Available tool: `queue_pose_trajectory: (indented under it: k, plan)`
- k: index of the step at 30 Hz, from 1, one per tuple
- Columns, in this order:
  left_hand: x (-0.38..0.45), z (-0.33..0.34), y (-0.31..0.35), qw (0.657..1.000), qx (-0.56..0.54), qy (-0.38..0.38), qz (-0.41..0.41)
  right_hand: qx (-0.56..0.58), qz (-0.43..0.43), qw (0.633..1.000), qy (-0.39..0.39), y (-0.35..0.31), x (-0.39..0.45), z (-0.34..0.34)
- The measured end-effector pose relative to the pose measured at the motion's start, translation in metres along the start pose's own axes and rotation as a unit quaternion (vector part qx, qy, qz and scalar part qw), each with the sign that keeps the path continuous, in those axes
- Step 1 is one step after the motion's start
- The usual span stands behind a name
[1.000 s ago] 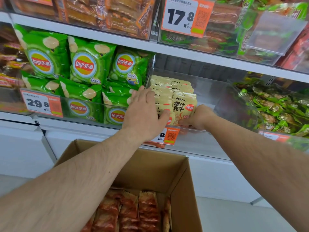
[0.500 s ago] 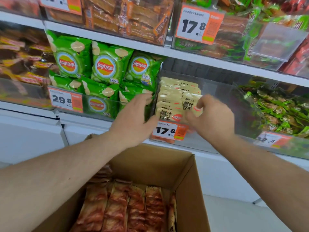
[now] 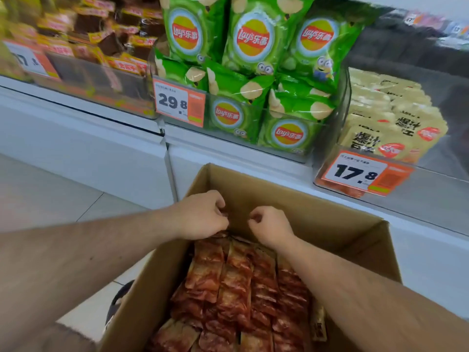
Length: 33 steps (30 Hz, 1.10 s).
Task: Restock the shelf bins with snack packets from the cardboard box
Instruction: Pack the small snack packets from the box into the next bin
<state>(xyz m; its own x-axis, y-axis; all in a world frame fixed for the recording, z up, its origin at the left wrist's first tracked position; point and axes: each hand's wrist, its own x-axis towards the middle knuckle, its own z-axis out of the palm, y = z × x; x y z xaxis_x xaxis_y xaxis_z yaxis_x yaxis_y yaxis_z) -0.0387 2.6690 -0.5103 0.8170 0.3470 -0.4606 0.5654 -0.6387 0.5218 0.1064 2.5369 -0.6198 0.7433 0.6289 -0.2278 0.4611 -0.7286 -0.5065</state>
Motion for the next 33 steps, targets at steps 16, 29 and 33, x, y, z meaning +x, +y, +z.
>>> queue_pose_trajectory:
  k: [16, 29, 33]
  plan:
    - [0.007, 0.035, -0.025, 0.898, -0.386, -0.076, -0.198, 0.098, -0.121, 0.968, 0.196, 0.002, 0.005, 0.068]
    - [0.009, 0.045, -0.023, 0.900, -0.368, -0.018, -0.232, 0.031, -0.078, 0.996, 0.029, 0.011, -0.034, 0.047]
    - [0.013, 0.054, -0.024, 0.909, -0.346, -0.037, -0.230, 0.026, 0.002, 0.998, -0.049, 0.003, 0.020, 0.067]
